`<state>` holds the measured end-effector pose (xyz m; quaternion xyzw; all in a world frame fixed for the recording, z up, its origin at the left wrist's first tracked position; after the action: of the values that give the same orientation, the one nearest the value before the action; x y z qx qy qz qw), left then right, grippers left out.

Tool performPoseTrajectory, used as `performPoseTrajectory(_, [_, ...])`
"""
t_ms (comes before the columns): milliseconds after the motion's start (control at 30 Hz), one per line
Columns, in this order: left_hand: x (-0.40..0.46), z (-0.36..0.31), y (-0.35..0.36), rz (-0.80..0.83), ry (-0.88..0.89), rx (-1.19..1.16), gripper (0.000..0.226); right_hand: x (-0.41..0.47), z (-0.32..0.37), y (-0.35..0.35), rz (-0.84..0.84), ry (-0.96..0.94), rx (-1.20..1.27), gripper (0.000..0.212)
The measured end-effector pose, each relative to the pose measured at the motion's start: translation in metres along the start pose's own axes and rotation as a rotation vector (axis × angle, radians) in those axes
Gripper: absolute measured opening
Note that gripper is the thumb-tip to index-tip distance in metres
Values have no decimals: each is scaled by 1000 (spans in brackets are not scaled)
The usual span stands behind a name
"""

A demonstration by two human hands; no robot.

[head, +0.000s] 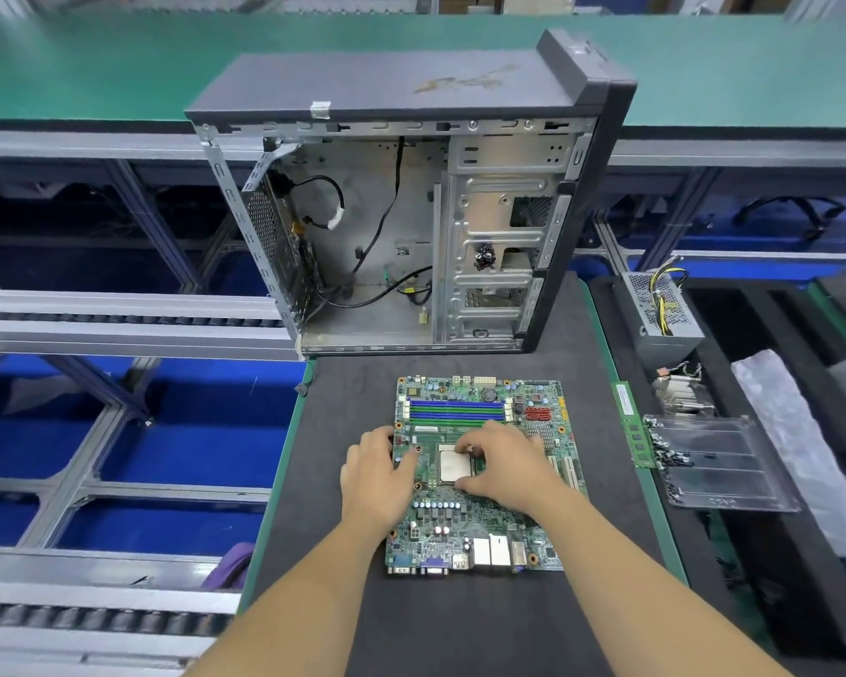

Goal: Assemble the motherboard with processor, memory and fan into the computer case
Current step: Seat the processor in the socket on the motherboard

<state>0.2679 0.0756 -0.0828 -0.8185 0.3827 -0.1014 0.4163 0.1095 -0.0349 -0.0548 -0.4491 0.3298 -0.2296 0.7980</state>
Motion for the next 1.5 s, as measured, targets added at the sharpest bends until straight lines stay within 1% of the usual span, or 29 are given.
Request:
performPoseTrajectory(200, [2,-1,0,12,-5,-7,38,0,0,-1,-2,0,8,44])
performPoseTrajectory(400, [1,-2,1,24,-1,9,36,0,-1,1,-5,7,-5,46])
performPoseTrajectory(467, [0,-3,0,23,3,9,36,1,-1,2,-1,7,-9,52])
performPoseTrajectory(600, [-2,-4,-2,-4,-6,-4,39,0,-2,4,21,-6,-15,74])
performPoseTrajectory(667, [-3,-6,-4,-39,-55,-21,46,-2,-5,4,25,-18,-17,76])
performPoseTrajectory(767, [-4,-13,-5,-65,-146,-5,69,-5,-7,4,21,-21,-16,72])
performPoseTrajectory(867, [-5,-17,1,-31,-194,70,95,-6,-5,6,33,-7,-18,70])
performPoseTrajectory(967, [-5,-18,6,11,-208,121,111,-8,-1,6,40,0,-23,68])
performPoseTrajectory(1067, [-2,-17,7,36,-207,132,114,-9,7,2,2,-41,-71,49])
performPoseTrajectory(1133, [0,-16,8,53,-206,140,113,-11,14,-3,-69,-102,-135,33])
performPoseTrajectory(1167, [0,-15,8,61,-206,142,112,-12,17,-6,-111,-132,-164,29])
performPoseTrajectory(1200, [0,-15,9,67,-205,143,111,-12,17,-8,-150,-151,-179,28])
performPoseTrajectory(1267, [-1,-15,9,76,-203,144,113,-12,13,-14,-220,-154,-157,35])
performPoseTrajectory(1333, [-1,-14,9,90,-208,144,116,-10,7,-23,-271,-122,-75,37])
performPoseTrajectory(1400, [-1,-15,10,100,-215,148,119,-6,-3,-31,-298,-81,97,34])
performPoseTrajectory(1467, [0,-15,10,104,-222,160,119,0,-13,-32,-285,-39,268,31])
performPoseTrajectory(1500, [0,-16,10,104,-225,166,119,2,-17,-32,-273,-26,305,30])
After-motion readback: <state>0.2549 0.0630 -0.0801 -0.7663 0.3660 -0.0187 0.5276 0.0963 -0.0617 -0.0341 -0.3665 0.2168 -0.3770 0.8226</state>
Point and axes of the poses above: each hand's wrist, its own x-axis towards the middle knuckle, its own y-axis out of the palm, z = x × y, the point moved 10 cm from there along x, towards the middle knuckle, and after that the axes turned 1 degree about z, right-handed, at the moved point
